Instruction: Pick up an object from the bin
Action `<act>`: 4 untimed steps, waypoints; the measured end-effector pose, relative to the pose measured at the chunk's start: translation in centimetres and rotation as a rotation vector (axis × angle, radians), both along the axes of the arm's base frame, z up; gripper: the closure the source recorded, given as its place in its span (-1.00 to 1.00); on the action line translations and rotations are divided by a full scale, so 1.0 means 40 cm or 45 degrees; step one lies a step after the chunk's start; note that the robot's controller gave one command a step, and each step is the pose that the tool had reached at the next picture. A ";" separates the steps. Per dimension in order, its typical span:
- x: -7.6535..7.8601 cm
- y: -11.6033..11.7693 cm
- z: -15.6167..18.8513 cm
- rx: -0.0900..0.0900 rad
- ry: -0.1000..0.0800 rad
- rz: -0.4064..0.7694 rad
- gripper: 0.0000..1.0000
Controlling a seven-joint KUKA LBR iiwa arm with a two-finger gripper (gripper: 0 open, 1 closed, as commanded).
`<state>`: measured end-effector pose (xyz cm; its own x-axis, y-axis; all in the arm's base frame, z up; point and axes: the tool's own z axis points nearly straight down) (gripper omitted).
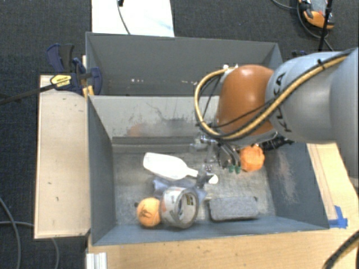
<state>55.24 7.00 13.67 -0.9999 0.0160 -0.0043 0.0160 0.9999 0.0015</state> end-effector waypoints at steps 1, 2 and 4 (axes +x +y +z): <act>0.034 0.130 -0.148 0.001 -0.008 -0.115 -1.00; 0.046 0.152 -0.161 0.003 -0.006 -0.072 1.00; 0.043 0.152 -0.149 0.001 -0.001 -0.071 1.00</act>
Offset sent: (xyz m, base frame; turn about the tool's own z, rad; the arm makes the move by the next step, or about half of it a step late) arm 0.0162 0.0599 -0.0667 0.0545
